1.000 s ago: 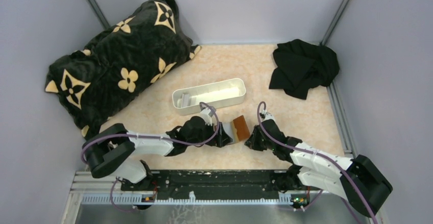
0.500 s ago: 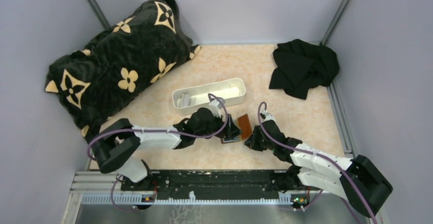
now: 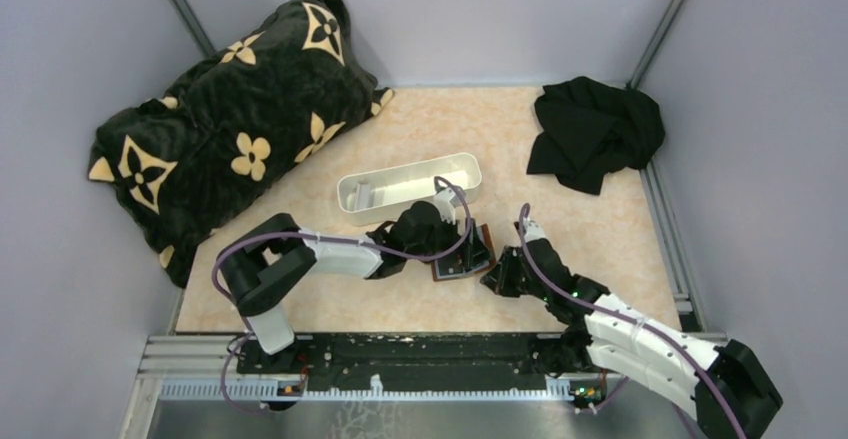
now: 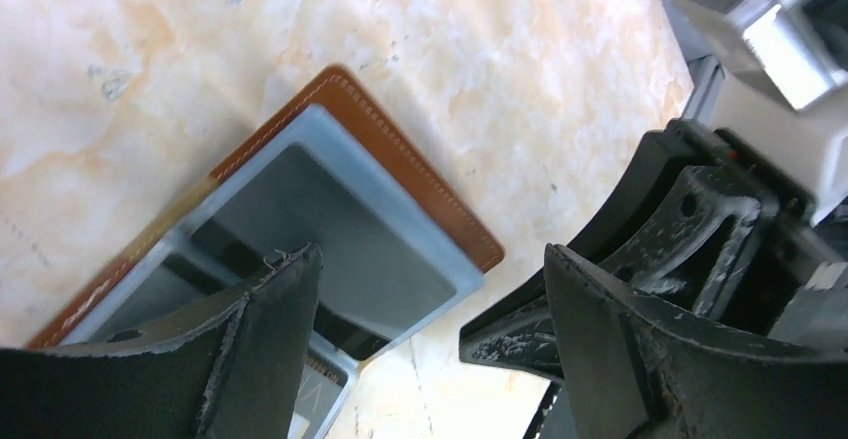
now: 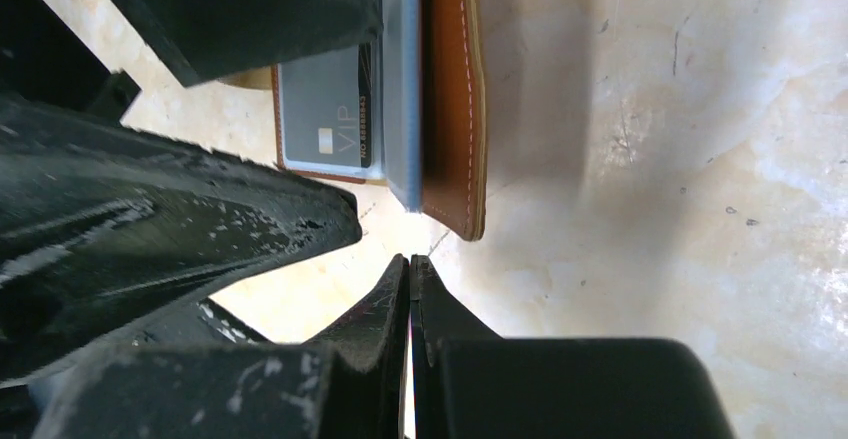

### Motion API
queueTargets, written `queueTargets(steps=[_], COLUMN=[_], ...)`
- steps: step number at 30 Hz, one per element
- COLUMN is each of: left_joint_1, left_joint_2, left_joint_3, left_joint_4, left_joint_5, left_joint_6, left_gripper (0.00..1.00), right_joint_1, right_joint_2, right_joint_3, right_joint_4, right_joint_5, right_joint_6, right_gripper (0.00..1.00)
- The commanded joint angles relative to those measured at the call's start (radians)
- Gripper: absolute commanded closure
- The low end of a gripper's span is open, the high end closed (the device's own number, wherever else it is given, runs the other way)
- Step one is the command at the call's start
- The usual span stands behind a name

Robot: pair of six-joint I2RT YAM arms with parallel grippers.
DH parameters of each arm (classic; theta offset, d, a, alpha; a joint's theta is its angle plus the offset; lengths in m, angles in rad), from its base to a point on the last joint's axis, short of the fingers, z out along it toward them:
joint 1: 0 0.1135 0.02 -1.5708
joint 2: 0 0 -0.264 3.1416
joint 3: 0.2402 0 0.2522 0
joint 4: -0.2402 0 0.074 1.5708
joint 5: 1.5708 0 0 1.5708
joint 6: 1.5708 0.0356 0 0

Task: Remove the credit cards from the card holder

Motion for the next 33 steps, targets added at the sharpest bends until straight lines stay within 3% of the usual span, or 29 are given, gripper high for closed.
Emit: queueTargets(steps=[1,5,10,13,24,33], left_joint_1=[-0.003,-0.004,0.002,0.015,0.04,0.041], left_joint_2=[0.034,0.091,0.061,0.0,-0.3,-0.255], left_joint_3=[0.071,0.123,0.084,0.029,-0.201,-0.236], left_joint_4=[0.014,0.008,0.034,0.034,-0.036,-0.012], left_joint_5=[0.028,0.05,0.04,0.016,-0.155,-0.114], left_joint_6=[0.042,0.053,0.059,0.074,0.062,0.049], left_gripper=[0.12,0.12,0.12,0.12,0.13,0.13], right_joint_1=[-0.006,-0.006,-0.006,-0.006,-0.006,-0.006], right_joint_2=[-0.067,-0.173,-0.294,-0.297,0.099,0.181], right_joint_3=[0.031,0.069,0.133,0.144,0.248,0.321], right_joint_4=[-0.064,-0.186,-0.31,-0.283,-0.02,0.036], right_joint_5=[-0.002,0.043,0.089,0.084,0.034,-0.003], right_joint_6=[-0.028,-0.036,-0.053,-0.06,-0.098,-0.119], right_gripper=[1.0,1.0,1.0,0.89,0.88,0.88])
